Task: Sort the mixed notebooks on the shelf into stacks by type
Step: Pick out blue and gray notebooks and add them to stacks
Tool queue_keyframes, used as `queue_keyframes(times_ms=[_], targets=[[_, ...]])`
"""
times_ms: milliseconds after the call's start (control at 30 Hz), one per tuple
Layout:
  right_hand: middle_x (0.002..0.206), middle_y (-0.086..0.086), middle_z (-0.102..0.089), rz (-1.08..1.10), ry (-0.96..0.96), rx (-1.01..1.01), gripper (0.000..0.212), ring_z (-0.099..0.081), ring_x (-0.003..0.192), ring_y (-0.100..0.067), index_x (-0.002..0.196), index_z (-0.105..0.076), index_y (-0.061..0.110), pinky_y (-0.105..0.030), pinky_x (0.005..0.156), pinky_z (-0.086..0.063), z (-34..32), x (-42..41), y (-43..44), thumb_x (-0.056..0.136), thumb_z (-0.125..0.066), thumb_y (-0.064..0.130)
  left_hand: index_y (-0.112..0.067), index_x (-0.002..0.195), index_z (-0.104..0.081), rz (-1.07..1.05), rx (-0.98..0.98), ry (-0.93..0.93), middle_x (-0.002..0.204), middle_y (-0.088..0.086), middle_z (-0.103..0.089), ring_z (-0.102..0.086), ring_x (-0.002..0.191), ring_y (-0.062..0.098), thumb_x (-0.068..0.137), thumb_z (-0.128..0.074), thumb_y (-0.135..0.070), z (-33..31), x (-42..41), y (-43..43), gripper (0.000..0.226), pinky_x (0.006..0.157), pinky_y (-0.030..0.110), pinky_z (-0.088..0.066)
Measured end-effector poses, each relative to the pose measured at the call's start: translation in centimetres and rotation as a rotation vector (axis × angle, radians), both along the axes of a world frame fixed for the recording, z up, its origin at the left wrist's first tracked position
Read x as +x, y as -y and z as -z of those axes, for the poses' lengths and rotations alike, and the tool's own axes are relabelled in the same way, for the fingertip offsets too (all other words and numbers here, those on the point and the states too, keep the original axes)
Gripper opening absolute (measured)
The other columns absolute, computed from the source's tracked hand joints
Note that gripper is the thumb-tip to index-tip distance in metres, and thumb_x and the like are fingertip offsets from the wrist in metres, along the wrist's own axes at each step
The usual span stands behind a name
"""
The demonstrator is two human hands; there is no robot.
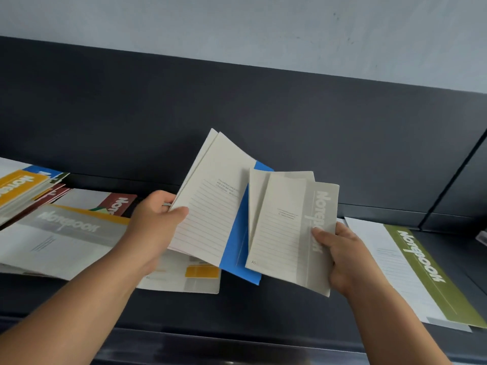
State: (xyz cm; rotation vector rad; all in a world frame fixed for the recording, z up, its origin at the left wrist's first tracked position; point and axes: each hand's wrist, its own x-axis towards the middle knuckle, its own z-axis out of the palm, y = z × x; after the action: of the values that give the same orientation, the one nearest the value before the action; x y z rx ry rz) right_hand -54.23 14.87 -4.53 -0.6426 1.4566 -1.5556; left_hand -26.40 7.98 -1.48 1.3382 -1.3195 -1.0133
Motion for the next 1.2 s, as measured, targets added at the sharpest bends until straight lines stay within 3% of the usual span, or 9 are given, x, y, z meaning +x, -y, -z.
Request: queue_keyframes(times_ms=[167, 300, 400, 533, 733, 867, 1033, 1133, 1200], targets=[[0.093, -0.006, -0.076, 0.111, 0.001, -0.023, 0.015, -0.070, 0.084, -0.028, 0.101, -0.068, 0.014, -0.043, 0.075, -0.056, -0.9, -4.9, -2.6, 0.093, -0.060, 0.004, -0.015, 0.103, -0.060, 0.055, 0.017, -0.073, 0.095, 0.003, -0.069, -0.066, 0.090, 0.020, 0.092, -0.060, -0.010, 0.0, -6.3, -1.5, 0.012, 0.070, 0.034, -0.053], [0.095, -0.005, -0.075, 0.216, -0.003, -0.036, 0.016, -0.068, 0.085, -0.027, 0.103, -0.066, 0.015, -0.044, 0.071, -0.055, -1.4, -10.1, -5.8, 0.094, -0.058, 0.005, -0.017, 0.098, -0.059, 0.149, 0.023, -0.102, 0.094, 0.003, -0.069, -0.066, 0.088, 0.020, 0.093, -0.059, -0.009, 0.2, -12.5, -2.9, 0.010, 0.063, 0.031, -0.052], [0.093, -0.003, -0.074, 0.284, -0.019, -0.029, 0.014, -0.068, 0.081, -0.026, 0.100, -0.066, 0.017, -0.039, 0.065, -0.053, -1.2, -13.7, -8.2, 0.094, -0.059, 0.006, -0.020, 0.094, -0.057, 0.222, 0.031, -0.065, 0.095, 0.001, -0.068, -0.065, 0.089, 0.018, 0.093, -0.057, -0.012, 0.5, -17.3, -4.4, 0.009, 0.068, 0.033, -0.053], [0.093, -0.005, -0.074, 0.344, -0.026, 0.003, 0.013, -0.068, 0.082, -0.028, 0.097, -0.066, 0.017, -0.043, 0.070, -0.055, -0.6, -17.3, -10.6, 0.093, -0.061, 0.006, -0.021, 0.089, -0.054, 0.287, 0.042, 0.003, 0.093, 0.002, -0.064, -0.063, 0.085, 0.019, 0.092, -0.056, -0.012, 1.4, -22.8, -6.3, 0.010, 0.067, 0.036, -0.055], [0.094, -0.008, -0.072, 0.404, -0.035, 0.031, 0.013, -0.066, 0.081, -0.028, 0.099, -0.064, 0.013, -0.050, 0.080, -0.055, -0.3, -21.1, -13.1, 0.093, -0.060, 0.003, -0.016, 0.094, -0.052, 0.318, 0.110, 0.067, 0.091, 0.003, -0.059, -0.054, 0.076, 0.015, 0.093, -0.053, -0.013, 3.5, -29.5, -8.6, 0.003, 0.056, 0.026, -0.039], [0.099, -0.010, -0.072, 0.418, -0.039, 0.052, 0.014, -0.066, 0.086, -0.031, 0.098, -0.064, 0.015, -0.055, 0.087, -0.053, 0.1, -22.3, -13.6, 0.093, -0.061, 0.003, -0.013, 0.103, -0.050, 0.295, 0.216, 0.110, 0.092, 0.003, -0.054, -0.051, 0.075, 0.012, 0.096, -0.048, -0.016, 4.8, -31.9, -9.2, 0.008, 0.053, 0.024, -0.037], [0.097, -0.008, -0.072, 0.403, -0.041, 0.076, 0.013, -0.066, 0.086, -0.030, 0.099, -0.064, 0.016, -0.051, 0.082, -0.055, 1.1, -22.4, -13.3, 0.092, -0.062, 0.005, -0.010, 0.112, -0.048, 0.337, 0.280, 0.307, 0.105, 0.007, -0.057, -0.051, 0.078, 0.014, 0.098, -0.050, -0.024, 5.9, -32.0, -8.8, 0.020, 0.056, 0.025, -0.040], [0.099, -0.007, -0.072, 0.383, -0.049, 0.084, 0.014, -0.067, 0.090, -0.031, 0.103, -0.065, 0.017, -0.050, 0.082, -0.055, 1.4, -22.2, -12.7, 0.093, -0.062, 0.007, -0.012, 0.122, -0.044, 0.410, 0.171, 0.475, 0.104, 0.001, -0.056, -0.053, 0.080, 0.013, 0.097, -0.050, -0.028, 5.7, -31.0, -8.5, 0.030, 0.066, 0.028, -0.046], [0.101, -0.006, -0.072, 0.360, -0.051, 0.085, 0.014, -0.067, 0.092, -0.031, 0.102, -0.065, 0.019, -0.053, 0.085, -0.054, 1.3, -21.8, -12.0, 0.093, -0.062, 0.008, -0.015, 0.138, -0.035, 0.445, 0.064, 0.585, 0.123, -0.001, -0.053, -0.055, 0.096, 0.015, 0.098, -0.049, -0.031, 5.2, -30.0, -8.4, 0.046, 0.076, 0.029, -0.044]])
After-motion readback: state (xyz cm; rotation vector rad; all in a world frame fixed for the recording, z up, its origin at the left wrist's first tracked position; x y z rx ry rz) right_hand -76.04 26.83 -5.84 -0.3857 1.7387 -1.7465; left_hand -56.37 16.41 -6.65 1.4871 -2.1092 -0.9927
